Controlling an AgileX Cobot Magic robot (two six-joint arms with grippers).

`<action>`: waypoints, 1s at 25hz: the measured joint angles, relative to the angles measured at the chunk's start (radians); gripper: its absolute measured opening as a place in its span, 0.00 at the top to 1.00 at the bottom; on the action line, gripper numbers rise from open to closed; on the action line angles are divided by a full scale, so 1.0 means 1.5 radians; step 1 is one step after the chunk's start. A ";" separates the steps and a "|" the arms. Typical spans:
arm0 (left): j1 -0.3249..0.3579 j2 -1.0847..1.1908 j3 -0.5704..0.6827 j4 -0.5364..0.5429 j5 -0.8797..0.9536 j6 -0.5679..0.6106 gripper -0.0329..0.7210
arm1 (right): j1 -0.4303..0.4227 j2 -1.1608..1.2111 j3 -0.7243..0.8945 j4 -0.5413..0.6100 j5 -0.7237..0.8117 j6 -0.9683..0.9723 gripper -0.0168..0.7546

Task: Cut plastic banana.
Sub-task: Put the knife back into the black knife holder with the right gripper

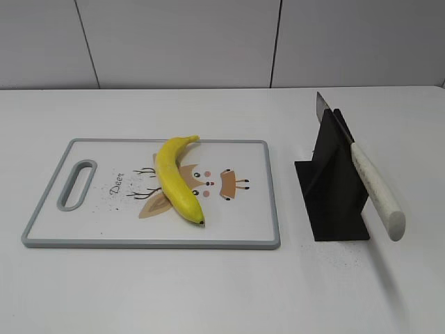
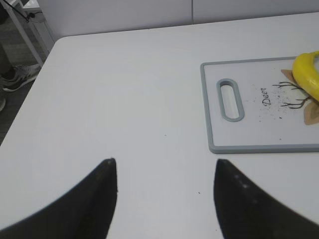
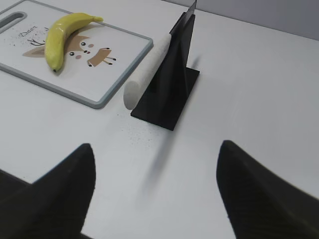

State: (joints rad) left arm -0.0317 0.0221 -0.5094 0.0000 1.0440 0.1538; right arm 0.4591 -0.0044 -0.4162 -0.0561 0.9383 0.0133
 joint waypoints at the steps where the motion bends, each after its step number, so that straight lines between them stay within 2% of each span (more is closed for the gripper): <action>1: 0.000 0.000 0.000 0.000 0.000 0.000 0.19 | -0.007 0.000 0.000 0.001 0.000 0.000 0.21; 13: 0.000 0.000 0.000 0.000 0.000 0.000 0.21 | -0.235 0.000 0.000 0.001 0.000 -0.001 0.21; 25: 0.000 0.000 0.000 0.000 0.000 0.000 0.22 | -0.251 0.000 0.000 0.001 0.000 -0.001 0.21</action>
State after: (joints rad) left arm -0.0317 0.0221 -0.5094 0.0000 1.0440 0.1538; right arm 0.0823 -0.0044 -0.4162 -0.0547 0.9383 0.0120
